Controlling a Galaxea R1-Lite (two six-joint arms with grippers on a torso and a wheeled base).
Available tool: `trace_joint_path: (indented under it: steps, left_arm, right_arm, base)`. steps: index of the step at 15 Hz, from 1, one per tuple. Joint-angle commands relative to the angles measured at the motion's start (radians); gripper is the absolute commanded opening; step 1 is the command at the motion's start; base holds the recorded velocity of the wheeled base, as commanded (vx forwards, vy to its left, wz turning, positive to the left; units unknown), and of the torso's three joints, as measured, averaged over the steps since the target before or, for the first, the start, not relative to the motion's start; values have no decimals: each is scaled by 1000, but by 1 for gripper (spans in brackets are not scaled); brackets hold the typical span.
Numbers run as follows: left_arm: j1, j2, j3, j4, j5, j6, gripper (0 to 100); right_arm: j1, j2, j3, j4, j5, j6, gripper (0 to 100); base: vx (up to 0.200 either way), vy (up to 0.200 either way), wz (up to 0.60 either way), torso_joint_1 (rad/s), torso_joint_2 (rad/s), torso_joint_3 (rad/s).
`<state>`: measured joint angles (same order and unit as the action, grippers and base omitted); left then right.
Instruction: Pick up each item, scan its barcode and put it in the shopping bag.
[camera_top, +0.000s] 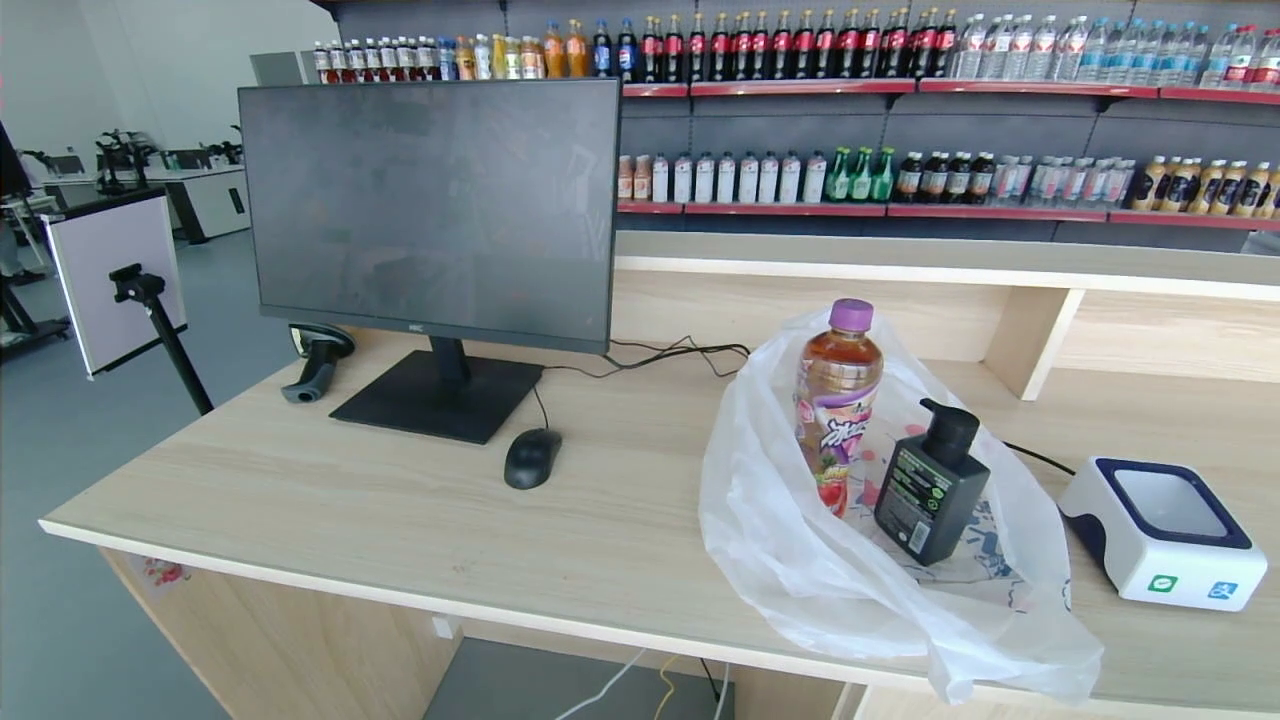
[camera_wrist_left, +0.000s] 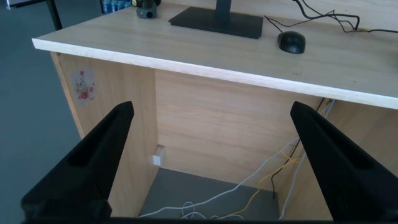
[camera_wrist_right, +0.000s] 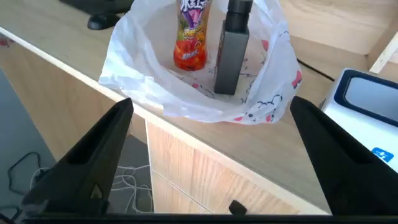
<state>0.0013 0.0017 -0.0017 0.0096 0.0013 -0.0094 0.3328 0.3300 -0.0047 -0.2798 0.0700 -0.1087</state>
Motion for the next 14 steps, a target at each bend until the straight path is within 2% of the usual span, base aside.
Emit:
trace_joint_path:
  steps: [1,3,6,8,10,11,12,14]
  left_arm:
    - [0,0,0,1,0,-1,100]
    - [0,0,0,1,0,-4,100]
    - [0,0,0,1,0,-4,100]
    - [0,0,-1,1,0,-6,100]
    - [0,0,-1,1,0,-8,100]
    - [0,0,0,1,0,-8,100]
    - [0,0,0,1,0,-8,100]
    - [0,0,0,1,0,-8,100]
  right_arm:
    - [2,-263,5,168,1,-2,100]
    - [3,-330,5,278,1,3,100]
    - [-23,-330,5,278,-6,12,100]
    - [-40,-307,5,280,-75,58,100]
    - [-64,-255,5,280,-81,80,100]
    - [-112,-229,5,281,-81,66,100]
    - [-212,-212,5,281,-81,61,100]
    - [-502,-212,5,281,-79,69,100]
  base:
    - [0,0,0,0,0,0]
    - [0,0,0,0,0,0]
    - [0,0,0,0,0,0]
    - [0,0,0,0,0,0]
    - [0,0,0,0,0,0]
    - [0,0,0,0,0,0]
    - [0,0,0,0,0,0]
    - [0,0,0,0,0,0]
